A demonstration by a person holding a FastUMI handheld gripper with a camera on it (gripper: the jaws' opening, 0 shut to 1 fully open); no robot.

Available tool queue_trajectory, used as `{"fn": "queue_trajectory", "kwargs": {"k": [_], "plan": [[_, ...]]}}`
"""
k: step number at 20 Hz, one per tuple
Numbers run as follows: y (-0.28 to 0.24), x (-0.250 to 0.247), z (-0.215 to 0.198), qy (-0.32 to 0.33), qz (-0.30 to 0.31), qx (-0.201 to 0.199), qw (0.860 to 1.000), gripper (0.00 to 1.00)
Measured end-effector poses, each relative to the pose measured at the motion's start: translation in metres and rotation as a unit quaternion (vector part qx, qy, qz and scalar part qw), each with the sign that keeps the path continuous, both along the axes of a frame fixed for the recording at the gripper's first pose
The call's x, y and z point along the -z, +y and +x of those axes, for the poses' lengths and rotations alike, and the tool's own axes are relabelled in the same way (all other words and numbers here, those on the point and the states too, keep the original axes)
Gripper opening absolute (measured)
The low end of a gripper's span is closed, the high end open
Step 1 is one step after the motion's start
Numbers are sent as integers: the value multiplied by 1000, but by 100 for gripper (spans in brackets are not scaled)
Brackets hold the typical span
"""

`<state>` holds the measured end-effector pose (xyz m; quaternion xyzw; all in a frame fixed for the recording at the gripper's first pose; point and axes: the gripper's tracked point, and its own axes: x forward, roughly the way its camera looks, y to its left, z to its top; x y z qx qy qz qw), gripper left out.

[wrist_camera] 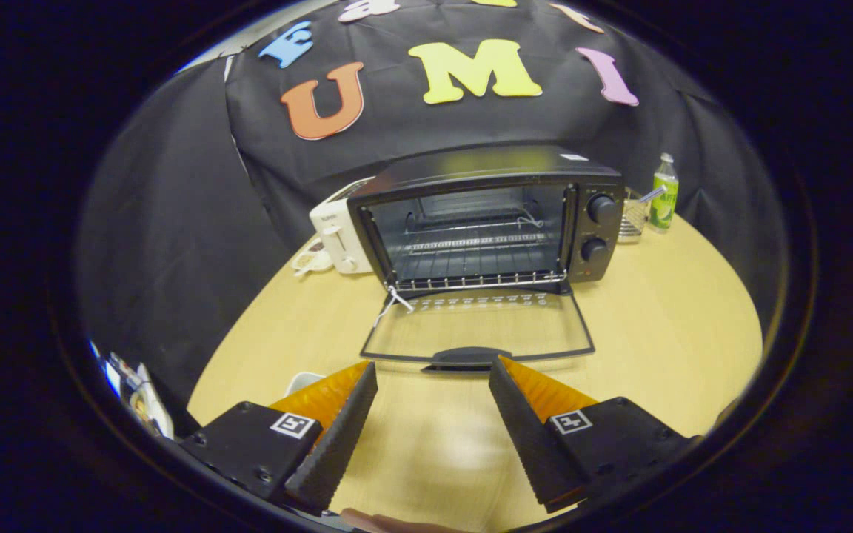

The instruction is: Open the toaster oven, put the food inside, and close the toaster oven door.

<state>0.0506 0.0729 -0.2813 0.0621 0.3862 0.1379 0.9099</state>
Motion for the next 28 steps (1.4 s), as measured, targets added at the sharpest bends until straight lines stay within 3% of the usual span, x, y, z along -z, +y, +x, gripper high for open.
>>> {"fn": "queue_trajectory", "kwargs": {"k": [5, 9, 13, 18, 23, 28], "plan": [[41, 7, -39, 108, 86, -72, 988, 100], [65, 22, -59, 190, 135, -111, 966, 95], [73, 33, -63, 225, 148, -119, 956, 83], [85, 37, -74, 291, 214, -127, 924, 67], [86, 39, -75, 299, 225, -125, 919, 46], [88, 27, -78, 274, 222, -143, 925, 42]]}}
